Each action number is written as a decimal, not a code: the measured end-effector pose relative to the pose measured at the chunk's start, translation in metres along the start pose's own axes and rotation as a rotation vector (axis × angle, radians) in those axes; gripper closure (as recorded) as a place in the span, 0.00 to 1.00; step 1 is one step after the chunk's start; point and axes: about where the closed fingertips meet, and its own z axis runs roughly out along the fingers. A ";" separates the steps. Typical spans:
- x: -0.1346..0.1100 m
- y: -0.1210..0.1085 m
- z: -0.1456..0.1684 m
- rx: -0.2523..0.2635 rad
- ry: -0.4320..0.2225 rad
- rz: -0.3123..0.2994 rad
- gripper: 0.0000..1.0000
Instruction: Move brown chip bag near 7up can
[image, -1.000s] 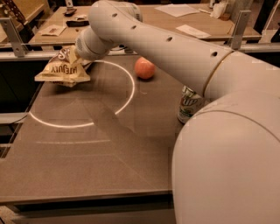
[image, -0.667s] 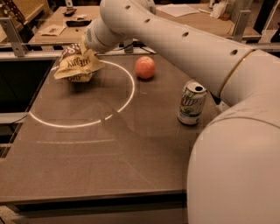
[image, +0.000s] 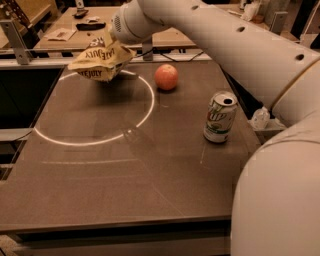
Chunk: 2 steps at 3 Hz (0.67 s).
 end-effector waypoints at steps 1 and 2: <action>-0.002 0.002 -0.014 -0.066 0.036 -0.042 1.00; 0.005 0.008 -0.033 -0.104 0.082 -0.087 1.00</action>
Offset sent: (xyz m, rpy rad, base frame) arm -0.0532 -0.0304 0.0260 -0.0873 0.0471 0.2299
